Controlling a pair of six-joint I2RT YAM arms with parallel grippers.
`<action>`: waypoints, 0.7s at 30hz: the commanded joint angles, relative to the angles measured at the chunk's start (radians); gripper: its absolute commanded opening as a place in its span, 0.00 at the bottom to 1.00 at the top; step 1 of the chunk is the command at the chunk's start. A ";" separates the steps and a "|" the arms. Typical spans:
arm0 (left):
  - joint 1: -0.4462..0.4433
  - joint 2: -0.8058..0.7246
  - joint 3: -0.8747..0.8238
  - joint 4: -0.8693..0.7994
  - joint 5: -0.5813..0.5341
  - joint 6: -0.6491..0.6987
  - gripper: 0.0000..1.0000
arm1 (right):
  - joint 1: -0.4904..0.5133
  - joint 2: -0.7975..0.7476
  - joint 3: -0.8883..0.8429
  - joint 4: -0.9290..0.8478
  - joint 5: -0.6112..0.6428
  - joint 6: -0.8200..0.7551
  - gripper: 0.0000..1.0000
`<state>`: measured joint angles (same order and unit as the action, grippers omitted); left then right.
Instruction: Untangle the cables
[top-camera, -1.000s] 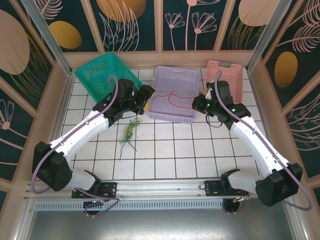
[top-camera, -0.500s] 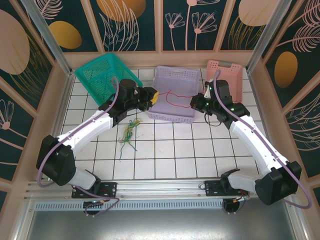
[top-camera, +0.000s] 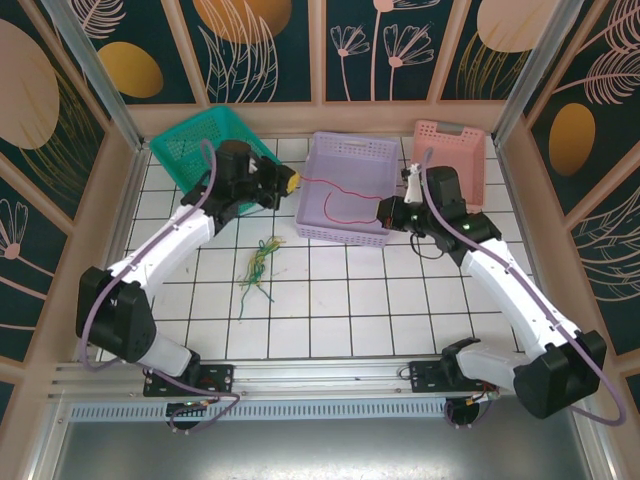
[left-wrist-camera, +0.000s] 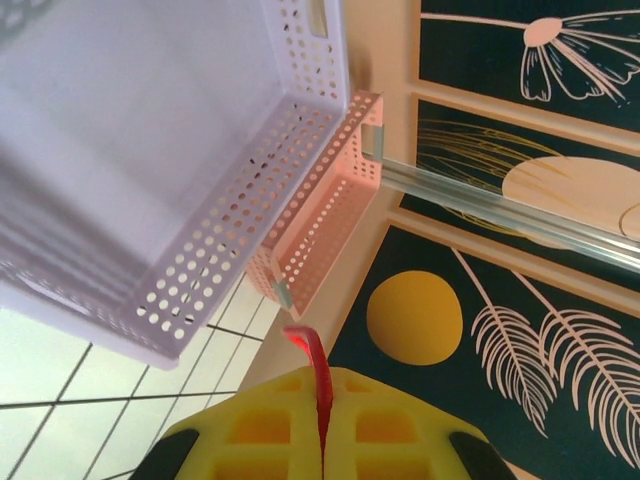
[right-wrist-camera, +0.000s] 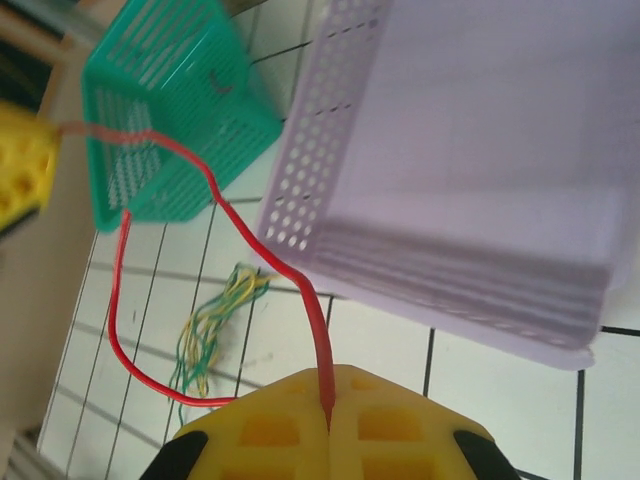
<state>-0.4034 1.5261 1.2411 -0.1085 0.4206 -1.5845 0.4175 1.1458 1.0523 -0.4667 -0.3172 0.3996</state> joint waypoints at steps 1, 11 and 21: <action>0.095 0.067 0.105 -0.085 0.121 0.144 0.00 | 0.044 -0.018 -0.011 -0.002 -0.114 -0.182 0.00; 0.164 0.467 0.785 -0.660 0.192 0.672 0.00 | 0.274 0.147 0.010 -0.160 -0.100 -0.353 0.00; 0.170 0.689 1.123 -0.725 0.291 0.795 0.00 | 0.349 0.260 -0.002 -0.129 -0.318 -0.309 0.00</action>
<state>-0.2832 2.1822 2.2841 -0.9478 0.7616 -0.8658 0.7231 1.3884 1.0584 -0.4374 -0.4500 0.0948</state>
